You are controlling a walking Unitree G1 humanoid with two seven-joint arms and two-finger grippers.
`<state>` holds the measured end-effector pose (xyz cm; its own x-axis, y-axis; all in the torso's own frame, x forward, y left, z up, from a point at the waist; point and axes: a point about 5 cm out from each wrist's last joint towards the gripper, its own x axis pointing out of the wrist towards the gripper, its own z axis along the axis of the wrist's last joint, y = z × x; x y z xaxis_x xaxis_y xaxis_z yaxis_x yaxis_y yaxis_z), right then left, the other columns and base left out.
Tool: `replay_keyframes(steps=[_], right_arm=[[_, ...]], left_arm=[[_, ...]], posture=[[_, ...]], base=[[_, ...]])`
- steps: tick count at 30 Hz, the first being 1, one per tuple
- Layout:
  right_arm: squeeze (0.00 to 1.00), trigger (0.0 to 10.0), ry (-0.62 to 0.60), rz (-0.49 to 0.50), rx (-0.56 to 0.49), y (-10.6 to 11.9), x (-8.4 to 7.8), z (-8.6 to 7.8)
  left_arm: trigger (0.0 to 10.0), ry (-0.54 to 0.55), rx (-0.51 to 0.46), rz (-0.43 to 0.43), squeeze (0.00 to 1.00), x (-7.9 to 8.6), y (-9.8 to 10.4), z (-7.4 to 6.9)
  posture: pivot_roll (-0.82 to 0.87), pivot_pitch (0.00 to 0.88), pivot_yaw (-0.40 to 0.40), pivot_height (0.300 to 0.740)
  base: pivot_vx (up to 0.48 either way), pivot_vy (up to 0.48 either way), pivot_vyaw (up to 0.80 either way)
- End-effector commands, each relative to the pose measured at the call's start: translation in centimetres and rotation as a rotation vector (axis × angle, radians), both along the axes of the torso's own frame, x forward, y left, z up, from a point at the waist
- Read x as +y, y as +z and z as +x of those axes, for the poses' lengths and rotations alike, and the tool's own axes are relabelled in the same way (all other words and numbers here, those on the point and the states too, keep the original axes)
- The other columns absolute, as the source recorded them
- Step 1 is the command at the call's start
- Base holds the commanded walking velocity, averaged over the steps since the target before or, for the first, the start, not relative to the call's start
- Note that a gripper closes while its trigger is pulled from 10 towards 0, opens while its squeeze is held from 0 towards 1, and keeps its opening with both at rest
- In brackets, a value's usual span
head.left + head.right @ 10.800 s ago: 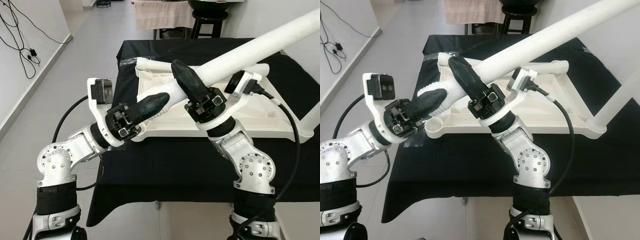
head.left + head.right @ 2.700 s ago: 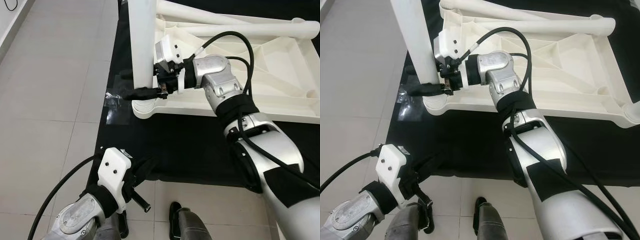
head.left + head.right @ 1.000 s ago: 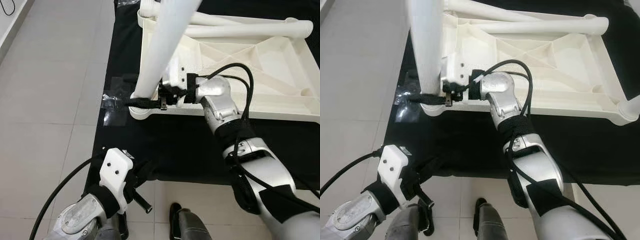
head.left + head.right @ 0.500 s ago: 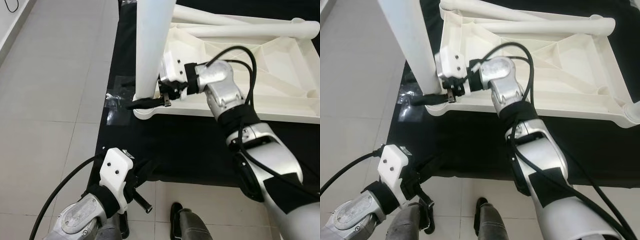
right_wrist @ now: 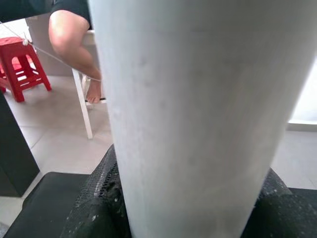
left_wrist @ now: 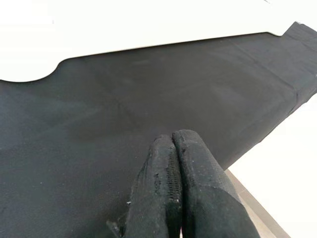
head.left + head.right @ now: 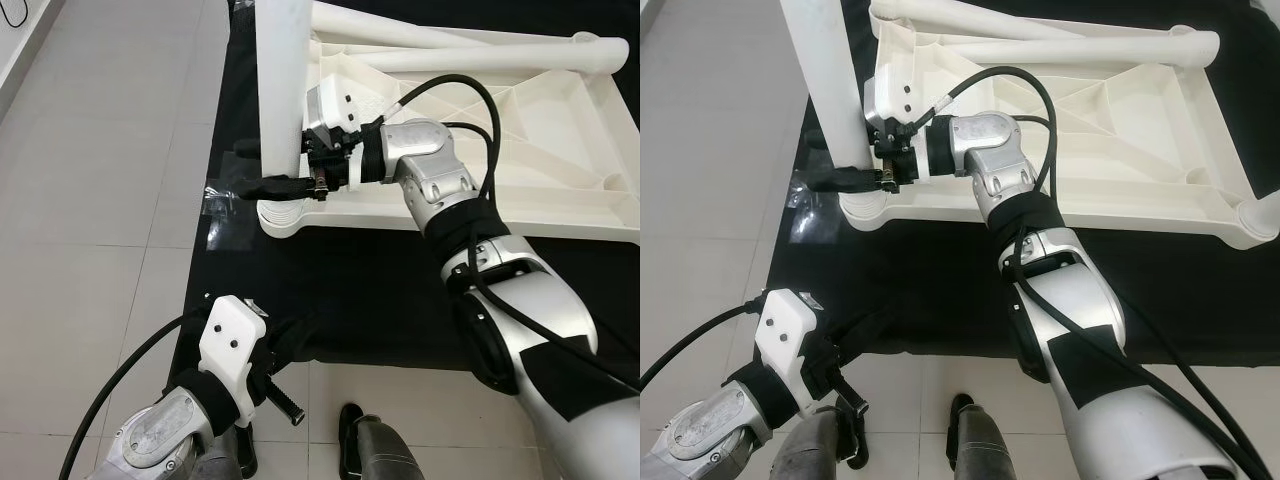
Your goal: Building children table
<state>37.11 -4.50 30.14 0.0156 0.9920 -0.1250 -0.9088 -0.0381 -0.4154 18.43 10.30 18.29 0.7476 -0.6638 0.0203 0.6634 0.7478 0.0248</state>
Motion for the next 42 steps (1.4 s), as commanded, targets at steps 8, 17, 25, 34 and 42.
replay_keyframes(steps=[8,17,25,34,42], right_arm=[[0.0,10.0,0.057,-0.092,0.194,-4.8,-0.2,-0.3],[0.0,10.0,-0.186,-0.031,0.219,-6.2,-0.5,0.9],[0.0,10.0,-0.473,0.05,0.222,-8.5,-2.5,1.4],[0.0,10.0,-1.173,0.232,0.31,-14.1,-1.6,-3.7],[0.0,10.0,-1.194,0.303,0.266,-14.0,1.2,-4.7]], left_arm=[[10.0,-0.004,0.025,0.004,0.0,0.0,-0.5,-0.3],[10.0,-0.004,0.029,0.003,0.0,0.0,-0.6,-0.4],[10.0,-0.006,0.032,0.003,0.0,0.0,-0.8,-0.4],[10.0,-0.005,0.028,0.008,0.0,0.1,-0.8,-0.2],[10.0,-0.006,0.022,0.013,0.0,0.1,-0.7,0.0]], posture=[[0.1,0.395,-0.09,0.74],[0.1,0.391,-0.092,0.74],[0.08,0.379,-0.109,0.74],[0.09,0.376,-0.107,0.74],[0.1,0.36,-0.095,0.74]], base=[[0.0,0.0,0.0],[0.0,0.0,0.0],[0.0,0.0,0.0],[0.0,0.0,0.0],[0.0,0.0,0.0]])
